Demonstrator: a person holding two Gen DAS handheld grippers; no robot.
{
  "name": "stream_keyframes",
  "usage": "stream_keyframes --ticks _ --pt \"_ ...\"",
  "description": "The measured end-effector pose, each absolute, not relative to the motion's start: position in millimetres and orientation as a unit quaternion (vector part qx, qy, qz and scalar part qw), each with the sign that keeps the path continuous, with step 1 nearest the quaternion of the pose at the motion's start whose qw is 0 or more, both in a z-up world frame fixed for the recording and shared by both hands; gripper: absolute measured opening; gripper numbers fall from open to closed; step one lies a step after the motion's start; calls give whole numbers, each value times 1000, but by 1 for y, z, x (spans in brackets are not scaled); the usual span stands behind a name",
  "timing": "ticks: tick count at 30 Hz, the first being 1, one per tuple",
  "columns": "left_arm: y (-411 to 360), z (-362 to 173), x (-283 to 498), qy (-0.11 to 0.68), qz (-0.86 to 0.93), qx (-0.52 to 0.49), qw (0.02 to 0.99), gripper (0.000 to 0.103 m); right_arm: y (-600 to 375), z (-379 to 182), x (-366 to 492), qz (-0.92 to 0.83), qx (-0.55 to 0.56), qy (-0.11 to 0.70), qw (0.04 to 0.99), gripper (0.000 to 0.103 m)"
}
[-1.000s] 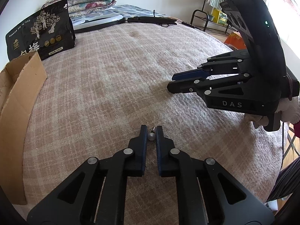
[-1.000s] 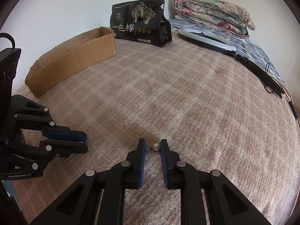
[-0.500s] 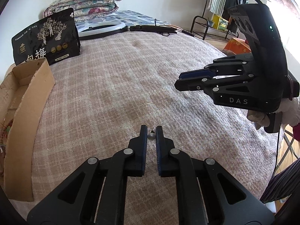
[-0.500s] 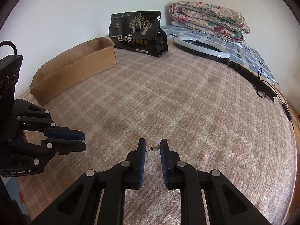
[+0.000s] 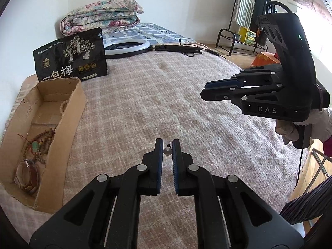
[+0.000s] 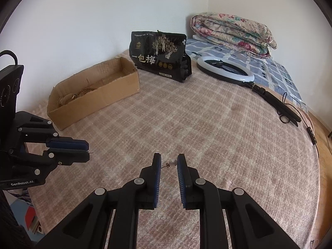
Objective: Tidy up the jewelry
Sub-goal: 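Carry the two pearls over the cardboard box with both tools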
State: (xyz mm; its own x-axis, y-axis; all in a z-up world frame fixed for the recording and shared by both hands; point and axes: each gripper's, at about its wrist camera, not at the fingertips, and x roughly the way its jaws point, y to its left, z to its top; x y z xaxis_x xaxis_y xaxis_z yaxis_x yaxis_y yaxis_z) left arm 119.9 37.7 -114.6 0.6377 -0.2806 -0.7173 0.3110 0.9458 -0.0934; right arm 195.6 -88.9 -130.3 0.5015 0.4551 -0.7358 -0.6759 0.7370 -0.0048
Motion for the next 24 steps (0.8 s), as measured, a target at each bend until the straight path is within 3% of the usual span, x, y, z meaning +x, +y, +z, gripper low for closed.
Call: stream_keyframes --ticks 24 --pt "143 -76 95 363 -83 -14 928 7 10 -78 208 377 -124 348 850 14"
